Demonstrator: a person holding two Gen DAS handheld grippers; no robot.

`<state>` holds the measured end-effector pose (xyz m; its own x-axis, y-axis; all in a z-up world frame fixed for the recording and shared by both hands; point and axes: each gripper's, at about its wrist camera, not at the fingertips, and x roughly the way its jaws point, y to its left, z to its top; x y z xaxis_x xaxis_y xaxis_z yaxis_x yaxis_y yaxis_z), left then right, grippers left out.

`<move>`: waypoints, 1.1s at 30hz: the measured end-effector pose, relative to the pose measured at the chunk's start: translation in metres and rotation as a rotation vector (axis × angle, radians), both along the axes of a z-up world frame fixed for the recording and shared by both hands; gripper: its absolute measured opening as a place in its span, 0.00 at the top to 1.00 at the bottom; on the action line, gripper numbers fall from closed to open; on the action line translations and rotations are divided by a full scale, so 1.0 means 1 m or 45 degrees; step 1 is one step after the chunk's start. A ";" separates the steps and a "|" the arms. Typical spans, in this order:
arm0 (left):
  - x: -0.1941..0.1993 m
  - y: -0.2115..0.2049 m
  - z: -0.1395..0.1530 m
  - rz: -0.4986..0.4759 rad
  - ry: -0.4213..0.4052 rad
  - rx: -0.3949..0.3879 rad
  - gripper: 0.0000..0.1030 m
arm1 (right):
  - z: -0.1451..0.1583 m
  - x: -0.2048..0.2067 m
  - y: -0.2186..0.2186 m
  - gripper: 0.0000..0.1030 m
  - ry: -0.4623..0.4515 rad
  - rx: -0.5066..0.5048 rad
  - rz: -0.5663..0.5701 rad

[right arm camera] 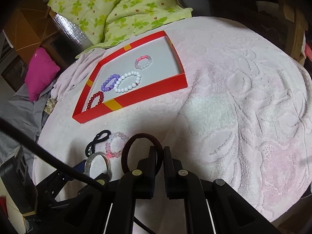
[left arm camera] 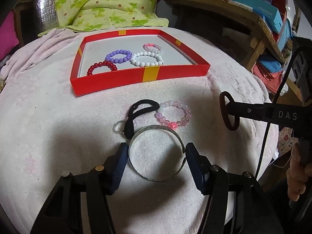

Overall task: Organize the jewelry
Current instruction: 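Grasp the silver bangle with the left gripper while the right lifts the maroon bangle, then carry both bangles into the red tray and open both grippers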

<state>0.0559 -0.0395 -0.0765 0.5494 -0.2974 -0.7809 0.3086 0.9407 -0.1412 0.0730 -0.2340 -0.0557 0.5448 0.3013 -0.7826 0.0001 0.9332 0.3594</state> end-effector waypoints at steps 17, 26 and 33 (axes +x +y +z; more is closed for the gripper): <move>-0.020 0.045 0.047 0.048 -0.185 -0.059 0.40 | 0.018 0.000 0.014 0.92 -0.138 0.038 -0.020; -0.017 0.065 0.059 0.162 -0.271 -0.020 0.40 | 0.025 -0.001 0.015 0.92 -0.186 0.034 -0.042; -0.014 0.065 0.058 0.174 -0.289 -0.012 0.40 | 0.028 -0.002 0.012 0.92 -0.208 0.059 -0.050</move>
